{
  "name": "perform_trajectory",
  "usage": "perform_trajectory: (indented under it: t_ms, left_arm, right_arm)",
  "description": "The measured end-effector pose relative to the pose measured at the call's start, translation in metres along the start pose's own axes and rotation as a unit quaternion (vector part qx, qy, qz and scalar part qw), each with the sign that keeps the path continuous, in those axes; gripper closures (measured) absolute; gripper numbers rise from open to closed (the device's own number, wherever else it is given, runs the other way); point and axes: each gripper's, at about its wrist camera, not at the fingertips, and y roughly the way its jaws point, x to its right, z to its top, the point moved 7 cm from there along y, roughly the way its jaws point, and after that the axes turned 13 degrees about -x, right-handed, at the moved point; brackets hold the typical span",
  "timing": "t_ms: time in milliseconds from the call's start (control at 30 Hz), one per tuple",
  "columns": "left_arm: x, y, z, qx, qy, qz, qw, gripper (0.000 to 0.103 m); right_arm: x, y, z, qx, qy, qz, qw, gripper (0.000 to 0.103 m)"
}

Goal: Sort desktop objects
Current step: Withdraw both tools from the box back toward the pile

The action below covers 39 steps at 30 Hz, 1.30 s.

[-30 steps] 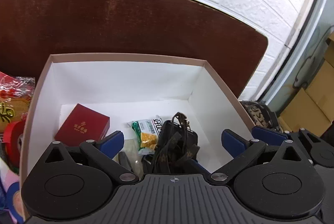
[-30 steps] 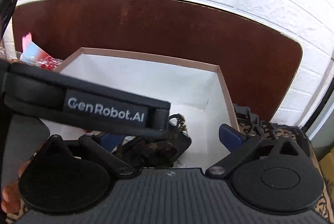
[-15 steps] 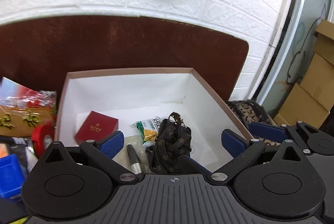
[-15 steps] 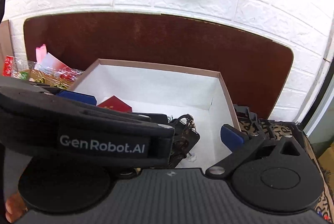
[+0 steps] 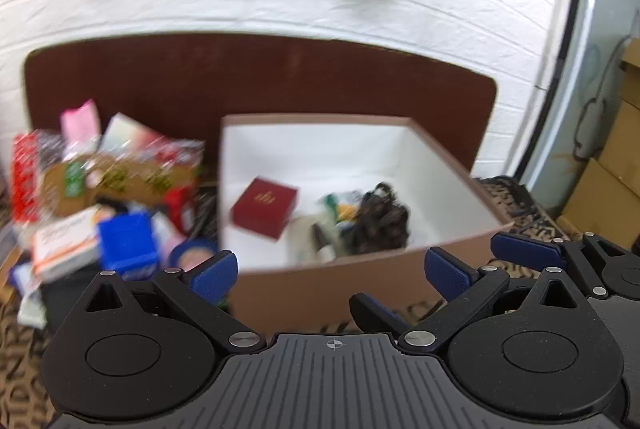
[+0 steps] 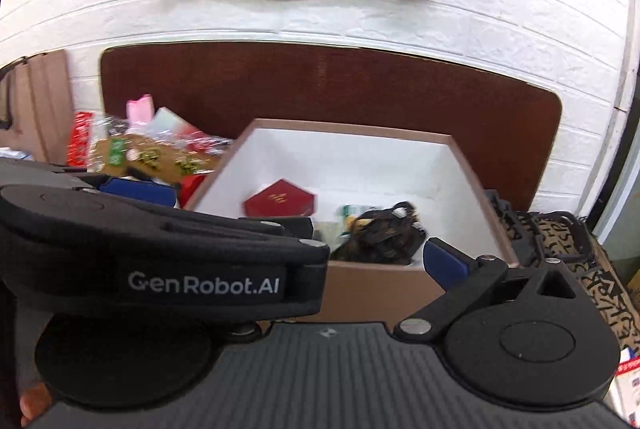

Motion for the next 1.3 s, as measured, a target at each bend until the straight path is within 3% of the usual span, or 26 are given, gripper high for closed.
perform_trajectory:
  t_ms: [300, 567, 900, 1067, 1300]
  left_arm:
    - [-0.056, -0.021, -0.050, -0.031, -0.046, 0.027, 0.9981, 0.000]
    - [-0.097, -0.036, -0.070, -0.037, -0.068, 0.061, 0.9952, 0.000]
    - [-0.142, -0.043, -0.084, -0.027, -0.092, 0.048, 0.9942, 0.000]
    - [-0.162, -0.038, -0.080, -0.027, -0.091, 0.051, 0.9942, 0.000]
    - [-0.178, -0.026, -0.051, -0.019, -0.066, 0.040, 0.9968, 0.003]
  right_arm:
    - [-0.069, -0.011, -0.027, 0.004, -0.047, 0.005, 0.999, 0.000]
    - [-0.116, -0.008, -0.039, -0.005, -0.061, 0.028, 0.998, 0.000]
    - [-0.157, -0.001, -0.037, -0.003, -0.086, 0.054, 0.995, 0.000]
    - [-0.169, 0.013, -0.035, -0.011, -0.085, 0.071, 0.994, 0.000]
    - [-0.179, 0.041, -0.021, 0.005, -0.095, 0.085, 0.992, 0.000]
